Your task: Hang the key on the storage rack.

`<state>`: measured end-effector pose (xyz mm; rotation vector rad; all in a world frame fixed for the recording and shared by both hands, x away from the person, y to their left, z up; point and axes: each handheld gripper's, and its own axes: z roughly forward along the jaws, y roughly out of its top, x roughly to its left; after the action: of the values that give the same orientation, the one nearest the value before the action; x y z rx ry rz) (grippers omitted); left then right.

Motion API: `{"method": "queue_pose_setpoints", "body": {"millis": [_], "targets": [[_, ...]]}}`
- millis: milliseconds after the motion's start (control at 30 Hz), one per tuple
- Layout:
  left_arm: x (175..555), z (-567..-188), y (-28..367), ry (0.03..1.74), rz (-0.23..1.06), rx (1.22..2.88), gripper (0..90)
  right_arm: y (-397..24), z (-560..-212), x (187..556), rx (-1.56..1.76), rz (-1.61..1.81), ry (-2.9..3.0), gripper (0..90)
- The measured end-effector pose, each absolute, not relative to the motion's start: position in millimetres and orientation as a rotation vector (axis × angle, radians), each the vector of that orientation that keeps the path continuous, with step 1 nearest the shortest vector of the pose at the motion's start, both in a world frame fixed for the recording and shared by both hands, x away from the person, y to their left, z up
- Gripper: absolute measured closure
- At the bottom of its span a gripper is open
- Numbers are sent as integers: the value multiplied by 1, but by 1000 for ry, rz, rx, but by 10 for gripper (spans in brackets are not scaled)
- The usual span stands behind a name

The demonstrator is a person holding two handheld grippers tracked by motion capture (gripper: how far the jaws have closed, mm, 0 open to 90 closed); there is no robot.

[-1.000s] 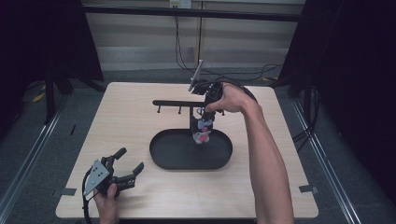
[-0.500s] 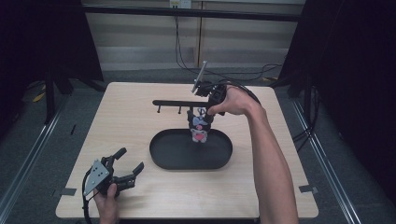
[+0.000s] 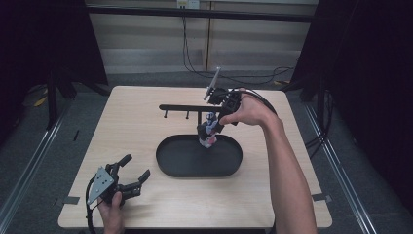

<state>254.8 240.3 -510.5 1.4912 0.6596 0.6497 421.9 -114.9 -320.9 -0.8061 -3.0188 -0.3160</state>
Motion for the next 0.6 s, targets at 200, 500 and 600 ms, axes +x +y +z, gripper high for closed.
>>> {"method": "queue_pose_setpoints", "body": {"millis": [200,500,600], "targets": [[255,-511,240,657,652,1486,152,-116,-325,412,-839,-403,-3018,396],[255,-510,240,657,650,1492,152,-121,-326,392,-853,-601,-2986,342],[255,-511,240,657,649,1491,153,-123,-326,386,-848,-658,-2986,340]]}}
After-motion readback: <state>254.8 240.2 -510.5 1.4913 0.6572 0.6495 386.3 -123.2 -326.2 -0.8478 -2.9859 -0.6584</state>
